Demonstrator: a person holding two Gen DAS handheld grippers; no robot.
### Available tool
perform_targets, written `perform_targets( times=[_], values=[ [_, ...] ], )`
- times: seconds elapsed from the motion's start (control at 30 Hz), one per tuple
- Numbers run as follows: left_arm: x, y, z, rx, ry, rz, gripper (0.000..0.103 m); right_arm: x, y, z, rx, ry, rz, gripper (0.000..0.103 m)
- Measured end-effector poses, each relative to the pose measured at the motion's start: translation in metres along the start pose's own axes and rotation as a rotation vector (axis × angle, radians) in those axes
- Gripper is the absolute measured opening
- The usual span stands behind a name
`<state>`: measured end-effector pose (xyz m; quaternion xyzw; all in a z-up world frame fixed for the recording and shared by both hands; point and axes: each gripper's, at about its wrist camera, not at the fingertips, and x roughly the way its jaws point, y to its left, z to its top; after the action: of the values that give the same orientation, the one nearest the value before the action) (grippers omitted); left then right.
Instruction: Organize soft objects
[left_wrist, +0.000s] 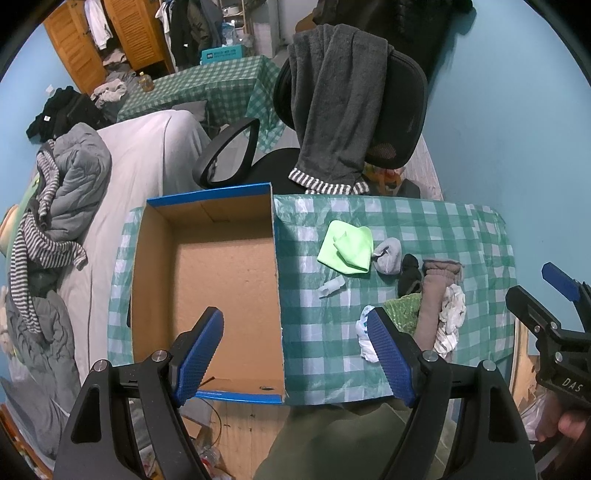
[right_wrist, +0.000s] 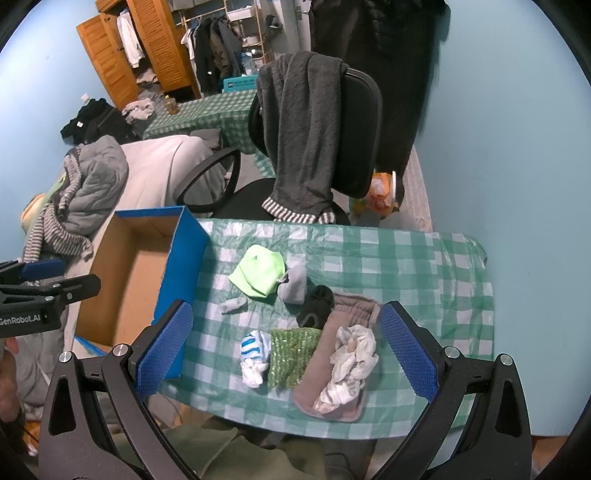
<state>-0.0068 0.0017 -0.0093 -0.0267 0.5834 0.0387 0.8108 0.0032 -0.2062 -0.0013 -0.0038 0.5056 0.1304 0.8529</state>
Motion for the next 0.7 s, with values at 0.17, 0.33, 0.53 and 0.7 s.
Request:
perform_targets(
  times=[0.17,0.33,0.53,0.7],
  values=[
    [0.000,-0.001,-0.001,0.000,0.001,-0.001,0.081,0.000,-0.001,0.000,0.000,0.001,0.001,0.101],
    [0.000,-0.001,-0.002,0.000,0.004,-0.001,0.081,0.000,-0.002,0.001,0.003,0.002,0.001,0.101],
    [-0.001,-0.006,-0.005,0.000,0.009,-0.002,0.081,-0.001,-0.003,0.000,0.001,0.004,0.000,0.101],
    [-0.001,-0.012,-0.003,0.000,0.017,-0.005,0.081,-0.001,-0.004,0.001,0.001,0.006,0.002,0.101]
  ],
)
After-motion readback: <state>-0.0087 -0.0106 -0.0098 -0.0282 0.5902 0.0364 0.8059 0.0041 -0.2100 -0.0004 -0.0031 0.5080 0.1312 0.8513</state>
